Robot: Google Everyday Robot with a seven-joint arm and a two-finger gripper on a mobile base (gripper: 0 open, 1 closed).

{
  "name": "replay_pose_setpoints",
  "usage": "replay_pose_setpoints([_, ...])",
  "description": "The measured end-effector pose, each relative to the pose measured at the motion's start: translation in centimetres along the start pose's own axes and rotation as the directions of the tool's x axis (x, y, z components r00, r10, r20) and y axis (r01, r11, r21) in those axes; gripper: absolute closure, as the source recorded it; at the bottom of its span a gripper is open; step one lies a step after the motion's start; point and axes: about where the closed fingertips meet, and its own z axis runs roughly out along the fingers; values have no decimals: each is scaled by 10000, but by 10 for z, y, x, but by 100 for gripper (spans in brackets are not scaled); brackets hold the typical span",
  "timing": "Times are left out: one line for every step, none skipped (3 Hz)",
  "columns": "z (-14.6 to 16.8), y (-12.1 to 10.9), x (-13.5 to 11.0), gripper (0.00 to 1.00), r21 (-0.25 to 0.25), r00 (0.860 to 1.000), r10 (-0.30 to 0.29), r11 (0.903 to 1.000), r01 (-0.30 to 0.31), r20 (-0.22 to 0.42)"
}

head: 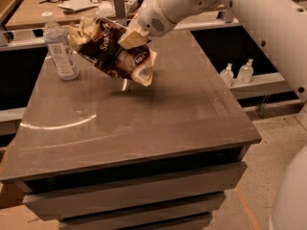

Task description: Move brown chip bag near blue plastic bottle

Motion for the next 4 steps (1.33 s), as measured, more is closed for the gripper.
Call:
replay_pose_setpoints([24,-6,-7,77,-325,9994,-159,9994,149,-296])
replay_pose_setpoints([33,-8,1,48,-505,9970,-284,9984,249,-717])
replay_pose_setpoints([32,-7,10,15,-520,9957,-240,9985,194,-896])
replay_pose_setpoints([27,-3,10,0,-424,9970,-193,9990,162,-744])
